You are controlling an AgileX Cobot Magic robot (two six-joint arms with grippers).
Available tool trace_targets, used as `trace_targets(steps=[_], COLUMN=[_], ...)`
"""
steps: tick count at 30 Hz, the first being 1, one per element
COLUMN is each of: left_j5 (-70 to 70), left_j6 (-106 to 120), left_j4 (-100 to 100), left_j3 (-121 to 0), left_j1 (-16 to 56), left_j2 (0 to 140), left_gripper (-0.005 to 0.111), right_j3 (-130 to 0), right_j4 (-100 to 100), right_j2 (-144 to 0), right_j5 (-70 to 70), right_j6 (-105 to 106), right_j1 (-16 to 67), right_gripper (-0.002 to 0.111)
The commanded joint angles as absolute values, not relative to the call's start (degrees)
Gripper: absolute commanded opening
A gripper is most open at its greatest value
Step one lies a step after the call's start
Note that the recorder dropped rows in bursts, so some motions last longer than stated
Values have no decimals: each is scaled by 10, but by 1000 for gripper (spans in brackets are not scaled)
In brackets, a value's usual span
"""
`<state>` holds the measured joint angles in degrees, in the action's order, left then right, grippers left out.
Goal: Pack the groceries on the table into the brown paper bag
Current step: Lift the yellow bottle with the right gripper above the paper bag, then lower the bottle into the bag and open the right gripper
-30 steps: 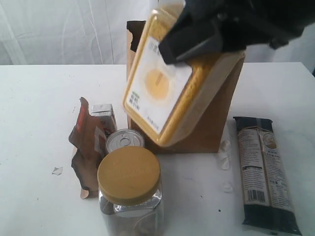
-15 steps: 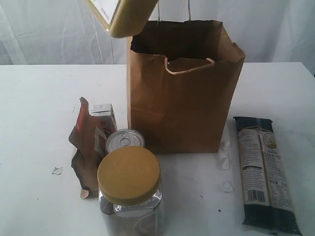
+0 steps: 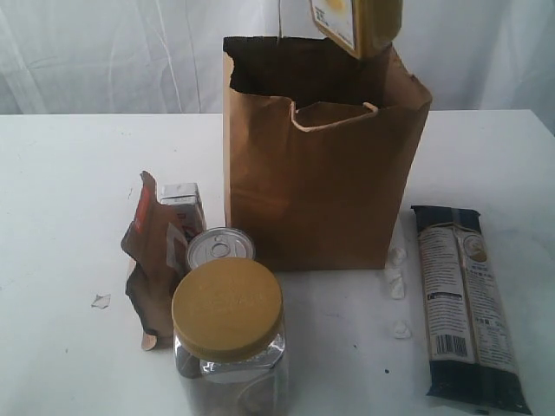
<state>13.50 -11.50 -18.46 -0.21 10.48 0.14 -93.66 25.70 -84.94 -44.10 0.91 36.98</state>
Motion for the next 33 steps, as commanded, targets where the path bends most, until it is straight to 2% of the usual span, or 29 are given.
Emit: trace_targets(steps=[1, 14, 33], left_j5=[133, 133, 133], left_j6=[-117, -117, -117], left_j4=[-185, -185, -185], left_j3=[0, 0, 0], left_j1=[103, 103, 103], left_j2=[0, 0, 0], left_gripper=[0, 0, 0], right_j3=[-946, -946, -946], right_j4=[301, 304, 297], right_j2=[-863, -954, -970], right_j5=[-412, -434, -441], right_j6=[-4, -4, -18], right_j1=[365, 365, 365], right_gripper=[0, 0, 0])
